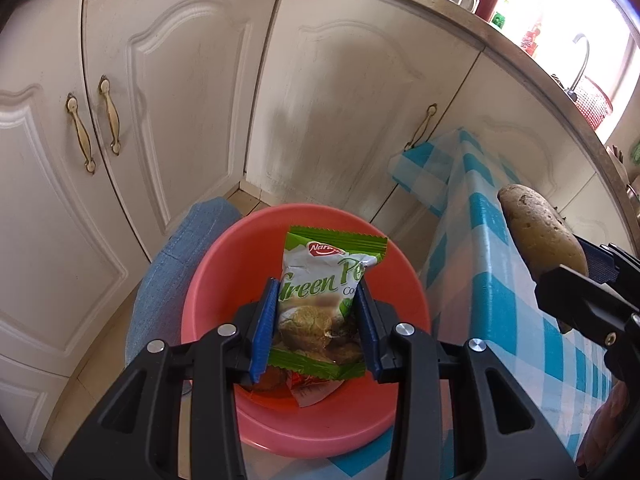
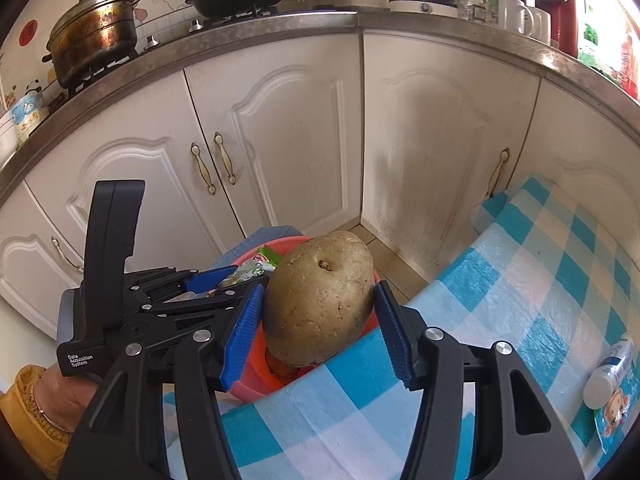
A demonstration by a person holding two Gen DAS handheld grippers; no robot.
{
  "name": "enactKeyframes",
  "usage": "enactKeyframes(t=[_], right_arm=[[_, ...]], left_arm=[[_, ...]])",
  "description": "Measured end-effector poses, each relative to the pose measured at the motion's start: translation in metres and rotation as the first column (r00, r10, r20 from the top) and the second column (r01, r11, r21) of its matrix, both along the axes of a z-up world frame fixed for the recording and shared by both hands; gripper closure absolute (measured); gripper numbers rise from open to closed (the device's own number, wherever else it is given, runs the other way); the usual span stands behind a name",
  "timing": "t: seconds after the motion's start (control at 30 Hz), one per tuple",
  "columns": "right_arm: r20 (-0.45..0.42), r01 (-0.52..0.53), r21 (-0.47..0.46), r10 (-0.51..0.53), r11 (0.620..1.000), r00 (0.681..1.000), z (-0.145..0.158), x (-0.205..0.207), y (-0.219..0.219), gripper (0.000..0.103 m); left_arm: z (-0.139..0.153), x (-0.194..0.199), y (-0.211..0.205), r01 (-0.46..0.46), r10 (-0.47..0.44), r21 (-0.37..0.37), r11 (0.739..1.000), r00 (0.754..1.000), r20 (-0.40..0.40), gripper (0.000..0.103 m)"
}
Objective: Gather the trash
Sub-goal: 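Carry the pea packet and potato over the red bucket and open both tools, then bring both open tools back over the table to the bottle and cow packet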
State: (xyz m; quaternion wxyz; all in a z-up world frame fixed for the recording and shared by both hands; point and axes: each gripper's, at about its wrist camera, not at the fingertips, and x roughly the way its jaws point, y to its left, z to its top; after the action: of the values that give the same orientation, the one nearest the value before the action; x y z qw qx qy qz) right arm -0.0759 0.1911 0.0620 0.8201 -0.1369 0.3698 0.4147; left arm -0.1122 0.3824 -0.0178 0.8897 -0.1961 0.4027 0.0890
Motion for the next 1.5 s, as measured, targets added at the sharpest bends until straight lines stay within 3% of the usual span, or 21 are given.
enactKeyframes(t=[0.2,0.23,0.27,0.3,0.33,0.43,0.6,0.8,1.1,1.3,1.5], right_arm=[[-0.038,-0.033,-0.026,0.032,0.999,0.999,-0.012,0.003,0.015,0.045],[-0.049,-0.037,-0.027,0.035,0.999,0.998,-0.016,0.004,0.019,0.044],[-0.045,-0.028,-0.021,0.027,0.999,0.999,-0.017,0.006,0.019,0.037],[-0.041,-0.015,-0.019,0.014,1.000,0.999,-0.018,0.007,0.019,0.027],[-0.041,0.000,-0.007,0.000,1.000,0.999,-0.018,0.008,0.016,0.024],[-0.044,0.033,0.054,-0.030,0.998,0.999,-0.013,0.010,0.001,0.015],[-0.050,0.113,0.131,-0.108,0.985,0.993,-0.001,0.016,-0.032,0.013],[-0.048,0.159,0.240,-0.152,0.958,0.987,0.008,0.019,-0.071,0.011],[0.082,0.187,0.322,-0.224,0.928,0.971,0.025,0.012,-0.110,0.005],[0.058,0.220,0.399,-0.264,0.890,0.963,0.032,0.015,-0.141,0.005],[0.039,0.277,0.456,-0.329,0.846,0.943,0.037,0.017,-0.175,0.005]], left_arm=[[-0.015,0.004,0.006,0.000,-0.001,-0.030,1.000,1.000,-0.030,0.064],[-0.019,0.005,0.006,0.006,-0.008,-0.039,0.999,0.999,-0.041,0.056],[-0.023,0.007,0.007,0.004,-0.006,-0.042,0.999,0.998,-0.058,0.031],[-0.027,0.008,0.009,-0.014,0.011,-0.035,0.999,0.997,-0.078,0.021],[-0.030,0.008,0.010,-0.031,0.028,-0.027,0.999,0.996,-0.088,0.018],[-0.036,0.004,0.015,-0.058,0.054,-0.035,0.998,0.993,-0.100,0.018],[-0.030,-0.001,0.019,-0.080,0.077,-0.033,0.996,0.994,-0.080,0.014],[-0.009,-0.013,0.016,-0.067,0.071,-0.068,0.995,0.996,0.051,0.013],[0.038,-0.024,0.001,-0.013,0.025,-0.057,0.998,0.975,0.221,0.008],[0.065,-0.022,-0.017,0.057,-0.036,-0.079,0.995,0.970,0.242,0.004],[0.086,-0.023,-0.044,0.089,-0.077,-0.028,0.996,0.951,0.301,0.004]])
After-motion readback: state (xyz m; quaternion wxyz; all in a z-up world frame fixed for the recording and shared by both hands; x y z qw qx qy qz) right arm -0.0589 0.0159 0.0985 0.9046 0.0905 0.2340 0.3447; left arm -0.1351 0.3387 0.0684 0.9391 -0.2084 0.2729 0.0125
